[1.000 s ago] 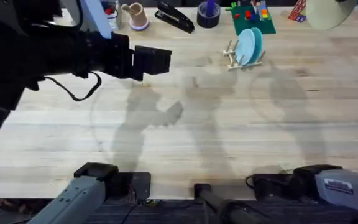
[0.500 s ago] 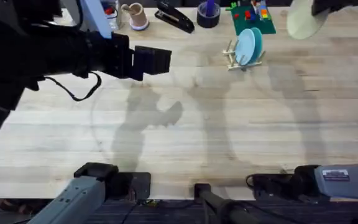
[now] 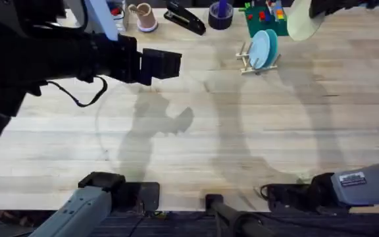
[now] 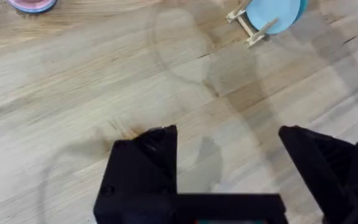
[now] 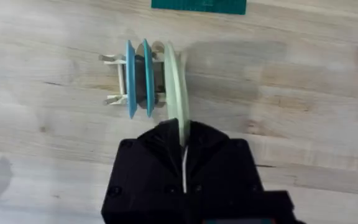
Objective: Pick up the plates from the table one by one and place each into a slot on the dish rack.
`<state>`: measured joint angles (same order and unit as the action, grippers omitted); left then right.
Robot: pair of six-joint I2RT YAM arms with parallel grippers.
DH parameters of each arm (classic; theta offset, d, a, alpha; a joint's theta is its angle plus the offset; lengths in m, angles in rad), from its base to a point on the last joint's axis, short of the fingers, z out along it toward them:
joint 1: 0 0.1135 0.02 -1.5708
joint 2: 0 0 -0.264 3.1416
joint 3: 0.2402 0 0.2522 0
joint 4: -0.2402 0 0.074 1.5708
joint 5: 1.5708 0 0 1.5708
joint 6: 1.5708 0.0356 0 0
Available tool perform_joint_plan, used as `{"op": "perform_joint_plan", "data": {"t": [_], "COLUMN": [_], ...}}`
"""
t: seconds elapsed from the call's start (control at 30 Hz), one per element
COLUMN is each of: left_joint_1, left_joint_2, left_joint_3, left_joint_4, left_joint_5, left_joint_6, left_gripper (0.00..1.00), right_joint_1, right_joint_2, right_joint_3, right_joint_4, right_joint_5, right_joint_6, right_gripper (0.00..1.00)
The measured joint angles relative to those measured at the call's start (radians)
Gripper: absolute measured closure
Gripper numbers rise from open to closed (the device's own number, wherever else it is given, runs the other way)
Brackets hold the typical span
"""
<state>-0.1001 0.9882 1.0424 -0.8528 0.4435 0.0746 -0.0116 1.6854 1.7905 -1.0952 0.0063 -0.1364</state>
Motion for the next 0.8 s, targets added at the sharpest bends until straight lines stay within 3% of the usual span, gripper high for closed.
{"op": "perform_joint_plan", "data": {"t": [0.8], "left_joint_1": [0.0], "left_joint_2": [0.0], "left_joint_3": [0.0], "left_joint_4": [0.0], "left_joint_5": [0.0], "left_joint_6": [0.0], "left_gripper": [0.005], "right_joint_1": [0.0], "right_joint_2": [0.158], "right_joint_3": [0.0], "right_joint_4": [0.015], "right_joint_5": [-0.015], "right_joint_6": [-0.034], "right_gripper": [0.972]}}
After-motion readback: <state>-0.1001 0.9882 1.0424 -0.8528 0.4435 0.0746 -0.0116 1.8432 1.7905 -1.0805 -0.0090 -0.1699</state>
